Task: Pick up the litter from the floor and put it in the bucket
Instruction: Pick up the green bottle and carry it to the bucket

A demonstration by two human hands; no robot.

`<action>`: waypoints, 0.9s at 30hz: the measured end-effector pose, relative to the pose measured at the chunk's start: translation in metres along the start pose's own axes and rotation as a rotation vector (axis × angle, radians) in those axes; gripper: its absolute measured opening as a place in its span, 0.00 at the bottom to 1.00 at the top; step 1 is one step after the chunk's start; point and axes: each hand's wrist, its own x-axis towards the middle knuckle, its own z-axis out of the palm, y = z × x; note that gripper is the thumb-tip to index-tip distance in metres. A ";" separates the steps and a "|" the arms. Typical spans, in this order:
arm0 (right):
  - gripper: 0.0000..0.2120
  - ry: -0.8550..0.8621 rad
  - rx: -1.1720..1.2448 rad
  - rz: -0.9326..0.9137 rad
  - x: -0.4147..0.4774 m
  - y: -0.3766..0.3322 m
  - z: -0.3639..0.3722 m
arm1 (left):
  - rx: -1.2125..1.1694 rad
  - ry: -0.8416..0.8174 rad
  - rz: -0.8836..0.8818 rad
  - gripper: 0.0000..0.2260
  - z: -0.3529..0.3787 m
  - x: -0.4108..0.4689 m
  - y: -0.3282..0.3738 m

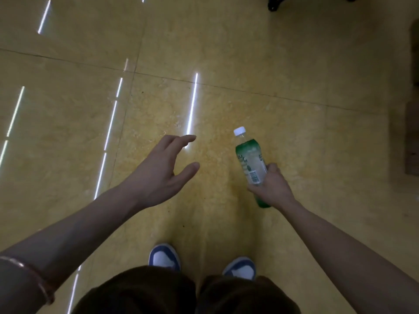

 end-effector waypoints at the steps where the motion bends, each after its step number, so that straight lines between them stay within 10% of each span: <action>1: 0.31 0.001 0.014 -0.013 -0.015 -0.009 -0.019 | -0.005 0.008 -0.007 0.26 -0.013 -0.008 0.014; 16: 0.35 -0.014 0.261 -0.337 -0.320 -0.184 -0.324 | -0.079 0.119 0.018 0.21 -0.260 -0.168 0.243; 27: 0.37 -0.071 0.144 -0.787 -0.441 -0.273 -0.433 | -0.232 0.575 -0.134 0.18 -0.337 -0.321 0.338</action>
